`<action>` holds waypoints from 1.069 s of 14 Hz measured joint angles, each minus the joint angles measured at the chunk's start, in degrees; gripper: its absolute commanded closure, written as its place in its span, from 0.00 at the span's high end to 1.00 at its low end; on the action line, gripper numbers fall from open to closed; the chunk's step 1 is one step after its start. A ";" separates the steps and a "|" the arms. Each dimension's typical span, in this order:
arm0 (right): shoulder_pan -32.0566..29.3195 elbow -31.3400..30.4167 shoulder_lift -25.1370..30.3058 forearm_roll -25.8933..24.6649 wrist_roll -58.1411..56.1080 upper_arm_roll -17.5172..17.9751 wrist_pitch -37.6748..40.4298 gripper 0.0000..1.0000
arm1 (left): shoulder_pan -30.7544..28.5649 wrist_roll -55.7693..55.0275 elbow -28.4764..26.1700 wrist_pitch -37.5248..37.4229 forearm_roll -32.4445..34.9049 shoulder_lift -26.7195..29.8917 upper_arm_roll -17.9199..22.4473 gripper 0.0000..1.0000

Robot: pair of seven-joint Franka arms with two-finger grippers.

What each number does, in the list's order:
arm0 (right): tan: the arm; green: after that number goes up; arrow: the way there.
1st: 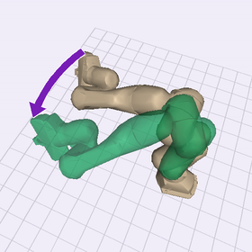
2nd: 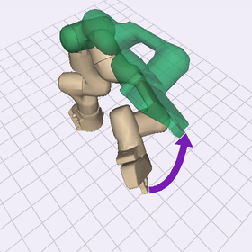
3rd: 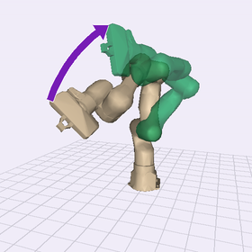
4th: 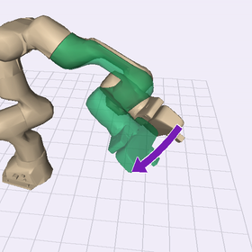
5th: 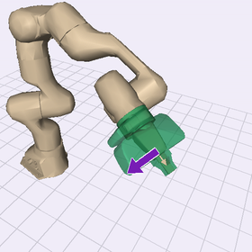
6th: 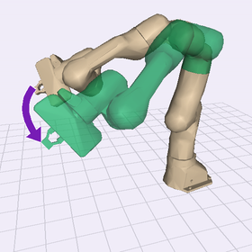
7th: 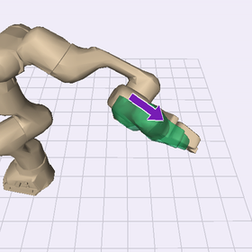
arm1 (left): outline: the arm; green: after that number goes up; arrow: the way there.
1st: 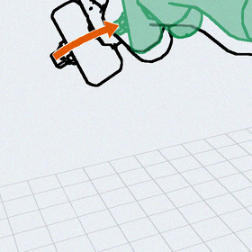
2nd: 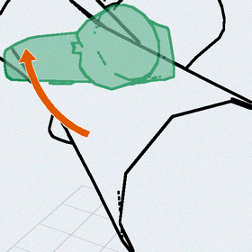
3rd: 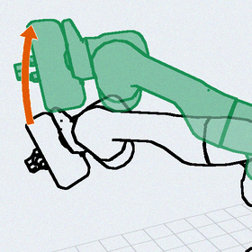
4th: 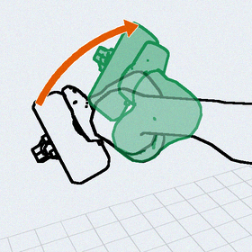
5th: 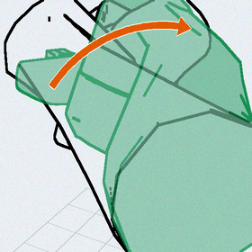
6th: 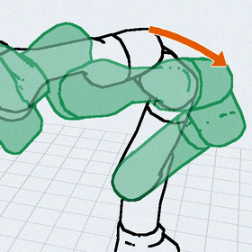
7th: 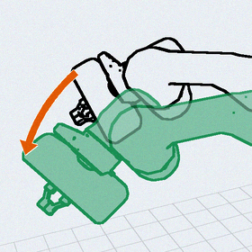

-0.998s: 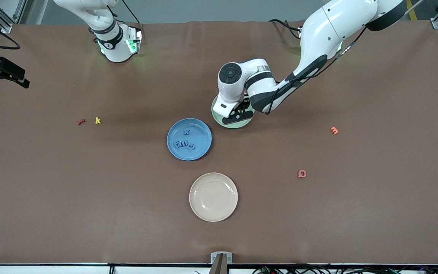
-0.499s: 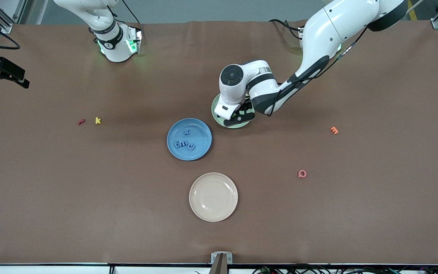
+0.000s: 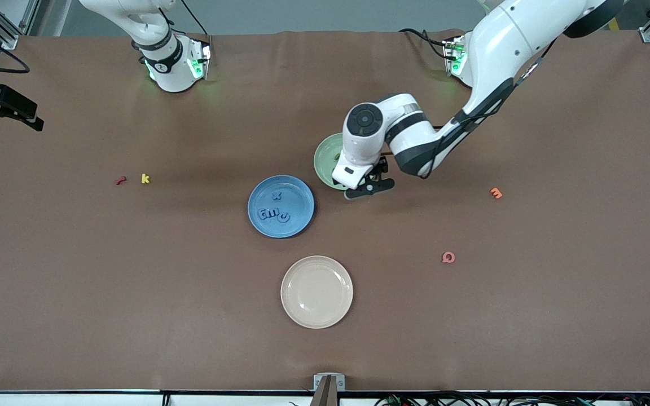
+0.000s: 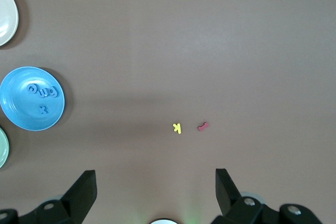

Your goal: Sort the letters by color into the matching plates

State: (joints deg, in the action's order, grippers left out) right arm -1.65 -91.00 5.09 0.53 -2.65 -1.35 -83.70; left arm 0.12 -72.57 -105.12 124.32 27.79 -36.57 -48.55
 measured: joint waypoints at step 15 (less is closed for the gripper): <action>-0.01 -0.20 0.00 -0.01 0.01 -0.03 0.01 1.00 | -18.14 48.03 -9.11 -4.89 -28.73 33.27 14.75 0.99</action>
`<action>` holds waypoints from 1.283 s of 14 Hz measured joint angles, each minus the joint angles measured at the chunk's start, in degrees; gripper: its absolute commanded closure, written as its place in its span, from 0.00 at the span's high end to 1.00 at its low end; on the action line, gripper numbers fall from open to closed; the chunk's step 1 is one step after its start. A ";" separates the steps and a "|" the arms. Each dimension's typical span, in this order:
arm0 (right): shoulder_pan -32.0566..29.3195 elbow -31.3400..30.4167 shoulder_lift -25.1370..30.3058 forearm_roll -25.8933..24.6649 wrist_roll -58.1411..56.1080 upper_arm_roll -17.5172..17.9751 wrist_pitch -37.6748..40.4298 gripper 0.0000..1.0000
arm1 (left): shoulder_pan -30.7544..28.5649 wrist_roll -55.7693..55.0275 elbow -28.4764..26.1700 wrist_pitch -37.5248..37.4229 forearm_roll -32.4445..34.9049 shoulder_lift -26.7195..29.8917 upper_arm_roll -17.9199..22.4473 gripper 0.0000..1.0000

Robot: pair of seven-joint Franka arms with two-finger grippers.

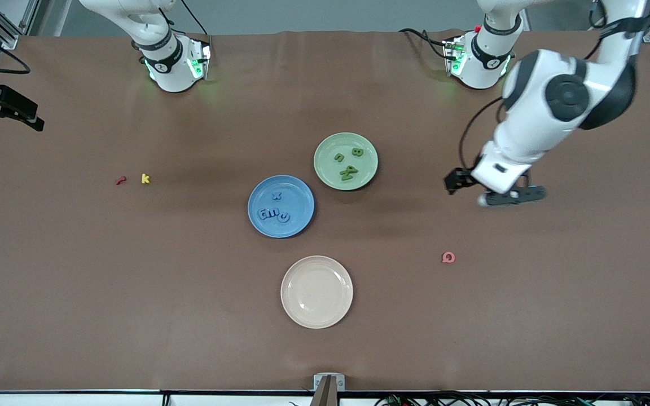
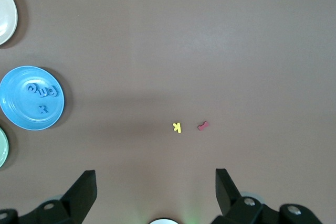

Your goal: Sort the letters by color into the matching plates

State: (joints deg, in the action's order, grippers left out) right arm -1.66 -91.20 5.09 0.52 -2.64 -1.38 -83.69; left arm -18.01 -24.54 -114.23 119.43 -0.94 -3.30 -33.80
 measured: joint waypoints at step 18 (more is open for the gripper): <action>-0.03 -0.02 0.00 1.00 1.29 -0.13 -0.56 1.00 | -18.40 22.36 22.74 -22.19 -0.53 1.72 0.43 0.99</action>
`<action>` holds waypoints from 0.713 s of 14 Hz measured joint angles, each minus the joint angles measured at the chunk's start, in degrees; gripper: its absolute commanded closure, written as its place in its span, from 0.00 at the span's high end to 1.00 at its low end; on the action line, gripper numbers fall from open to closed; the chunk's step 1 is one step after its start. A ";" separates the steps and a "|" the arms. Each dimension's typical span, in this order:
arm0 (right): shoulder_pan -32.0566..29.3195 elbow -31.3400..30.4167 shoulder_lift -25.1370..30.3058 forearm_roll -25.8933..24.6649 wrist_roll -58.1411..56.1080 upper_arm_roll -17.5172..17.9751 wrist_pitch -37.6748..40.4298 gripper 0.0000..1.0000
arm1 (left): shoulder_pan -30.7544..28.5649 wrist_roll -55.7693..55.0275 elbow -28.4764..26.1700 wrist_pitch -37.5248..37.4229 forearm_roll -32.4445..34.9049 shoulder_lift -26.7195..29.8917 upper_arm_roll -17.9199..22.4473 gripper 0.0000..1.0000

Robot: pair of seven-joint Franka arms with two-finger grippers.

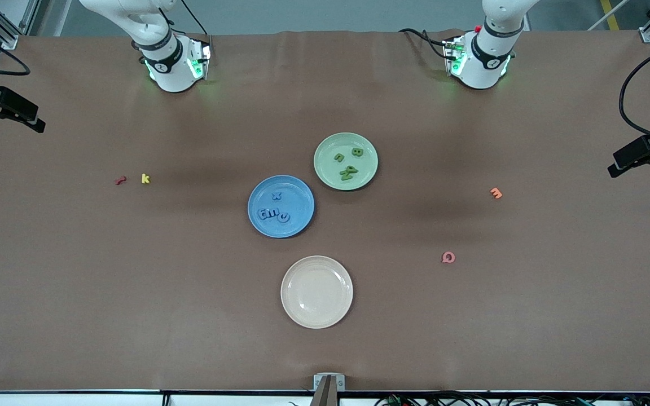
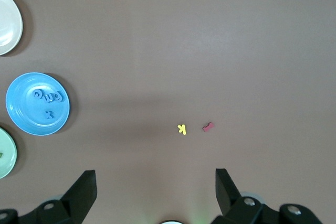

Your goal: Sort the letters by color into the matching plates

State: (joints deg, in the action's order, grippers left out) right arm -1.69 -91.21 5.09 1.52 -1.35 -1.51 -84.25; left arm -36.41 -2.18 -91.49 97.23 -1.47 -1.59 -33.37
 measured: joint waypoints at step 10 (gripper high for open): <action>-0.02 -0.02 0.00 -0.41 -0.65 -0.14 0.07 1.00 | 36.15 0.02 0.87 -0.16 -0.11 1.09 35.43 0.99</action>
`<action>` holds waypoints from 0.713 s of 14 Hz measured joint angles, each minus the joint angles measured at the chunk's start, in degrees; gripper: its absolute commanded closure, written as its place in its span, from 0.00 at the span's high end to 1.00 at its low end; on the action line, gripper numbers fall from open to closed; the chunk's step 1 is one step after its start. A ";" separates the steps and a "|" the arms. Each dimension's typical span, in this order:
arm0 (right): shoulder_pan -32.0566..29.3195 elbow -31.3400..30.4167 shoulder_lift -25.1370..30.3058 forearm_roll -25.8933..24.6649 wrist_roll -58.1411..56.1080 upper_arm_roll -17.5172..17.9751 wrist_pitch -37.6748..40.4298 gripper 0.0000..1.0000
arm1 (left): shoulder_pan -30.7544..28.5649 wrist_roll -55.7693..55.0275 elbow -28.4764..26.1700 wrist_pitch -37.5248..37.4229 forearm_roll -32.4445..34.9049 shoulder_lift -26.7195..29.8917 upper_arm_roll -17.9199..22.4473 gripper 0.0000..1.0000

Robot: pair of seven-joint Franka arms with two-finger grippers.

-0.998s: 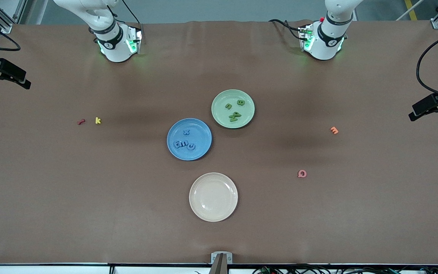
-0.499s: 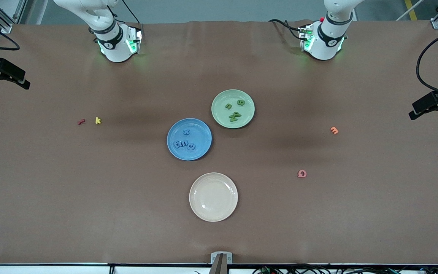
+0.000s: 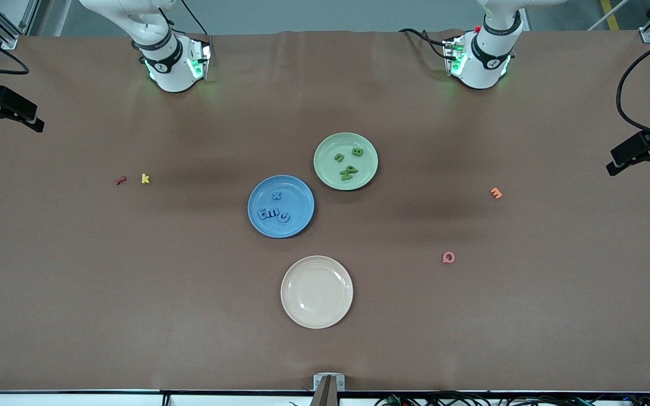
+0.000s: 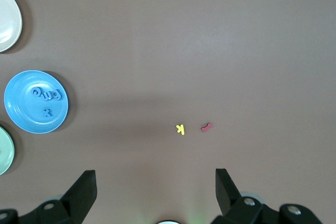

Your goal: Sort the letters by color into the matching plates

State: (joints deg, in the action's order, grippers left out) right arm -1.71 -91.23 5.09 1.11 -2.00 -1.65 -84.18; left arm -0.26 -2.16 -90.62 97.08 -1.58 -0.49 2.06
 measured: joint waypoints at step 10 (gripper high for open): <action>0.00 -0.01 0.00 -0.67 -0.14 0.05 0.07 1.00 | 0.58 0.00 0.65 -0.13 0.00 0.46 0.87 0.99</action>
State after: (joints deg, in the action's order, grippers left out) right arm -1.71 -91.24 5.09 0.44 -2.14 -1.60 -84.10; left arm 0.33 -2.16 -89.97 96.95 -1.58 -0.03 2.92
